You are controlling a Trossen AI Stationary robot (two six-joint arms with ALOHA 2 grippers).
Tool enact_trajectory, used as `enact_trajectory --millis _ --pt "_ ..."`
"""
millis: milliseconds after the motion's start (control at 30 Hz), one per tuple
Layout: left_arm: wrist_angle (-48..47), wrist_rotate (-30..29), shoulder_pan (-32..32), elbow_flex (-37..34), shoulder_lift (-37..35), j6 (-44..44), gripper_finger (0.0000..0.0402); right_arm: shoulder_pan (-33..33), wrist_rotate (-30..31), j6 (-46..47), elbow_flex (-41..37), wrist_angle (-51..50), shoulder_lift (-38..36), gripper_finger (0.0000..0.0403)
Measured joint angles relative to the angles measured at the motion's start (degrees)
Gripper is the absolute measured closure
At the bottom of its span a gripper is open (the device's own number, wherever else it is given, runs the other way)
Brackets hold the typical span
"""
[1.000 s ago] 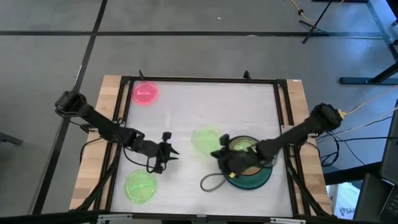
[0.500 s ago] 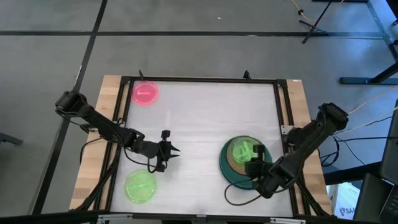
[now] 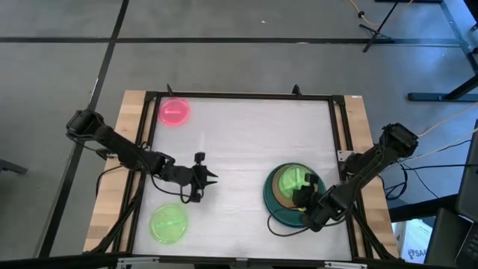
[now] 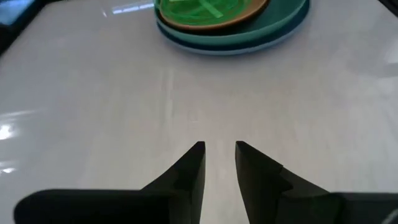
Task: Stack plastic plates
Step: Stack the light green plate on top of the light green plate, then stack the light pink plate on top of the light green plate
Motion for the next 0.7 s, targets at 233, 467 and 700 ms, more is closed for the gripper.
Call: enact_trajectory --millis 233,467,700 --pt "-7.5 3.1 7.4 2.0 -0.8 -2.8 0.0319 -0.3 5.5 -6.1 2.3 3.8 0.0 0.0214" --pt "-25.0 2.0 19.2 8.4 -1.3 -3.2 0.0319 -2.9 14.8 -14.7 2.3 7.6 0.0 0.0192" --pt "-35.4 0.1 34.8 9.0 -1.3 -3.2 0.0319 -7.0 16.3 -15.1 2.3 7.4 0.0 0.0192"
